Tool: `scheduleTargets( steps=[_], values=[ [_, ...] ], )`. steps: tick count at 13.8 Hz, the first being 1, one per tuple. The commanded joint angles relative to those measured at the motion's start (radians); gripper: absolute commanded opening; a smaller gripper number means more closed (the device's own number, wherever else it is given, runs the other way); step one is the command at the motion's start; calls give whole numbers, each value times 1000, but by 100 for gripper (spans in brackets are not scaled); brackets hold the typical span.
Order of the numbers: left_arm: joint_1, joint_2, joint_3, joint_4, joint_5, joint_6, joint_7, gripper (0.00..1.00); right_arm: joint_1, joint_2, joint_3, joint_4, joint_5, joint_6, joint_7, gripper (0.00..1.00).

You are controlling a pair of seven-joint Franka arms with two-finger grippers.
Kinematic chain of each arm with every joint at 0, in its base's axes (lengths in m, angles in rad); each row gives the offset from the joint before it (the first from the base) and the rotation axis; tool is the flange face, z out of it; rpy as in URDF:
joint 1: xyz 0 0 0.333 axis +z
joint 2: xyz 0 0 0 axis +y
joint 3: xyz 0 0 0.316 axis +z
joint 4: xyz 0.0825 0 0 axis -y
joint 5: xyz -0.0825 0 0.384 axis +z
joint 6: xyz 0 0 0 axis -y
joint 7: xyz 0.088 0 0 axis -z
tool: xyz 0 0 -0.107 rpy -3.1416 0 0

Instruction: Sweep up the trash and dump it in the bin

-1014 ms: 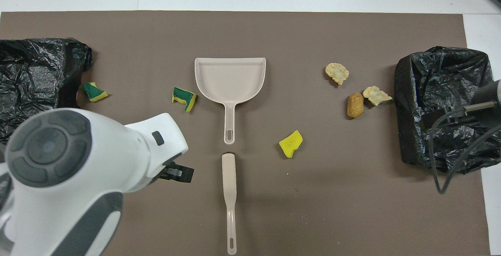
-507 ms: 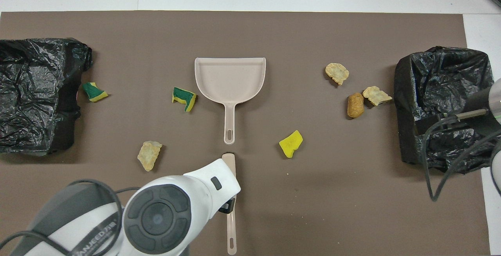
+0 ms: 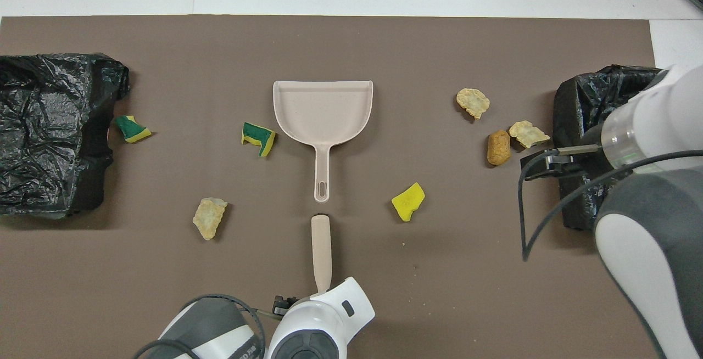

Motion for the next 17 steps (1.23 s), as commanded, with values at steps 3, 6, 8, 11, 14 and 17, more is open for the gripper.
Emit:
scheduleTargets(
  steps=[3,6,8,11,14,17],
  values=[
    [-57,45,16,-72,-10,135,-72,100,89,79,-2,-4,57,130,201,100],
    [-57,60,16,-99,-11,141,-104,97,176,145,-2,-2,57,245,396,100],
    [-57,58,16,-102,-11,140,-109,77,216,178,-2,-2,55,300,458,100],
    [-57,61,18,-95,-15,130,-109,35,241,214,-1,-1,54,372,506,100],
    [-48,57,19,-76,-15,115,-84,0,284,260,-1,7,58,386,539,100],
    [-15,52,30,-14,-13,-1,-51,0,298,316,-1,8,84,452,556,100]
  ],
)
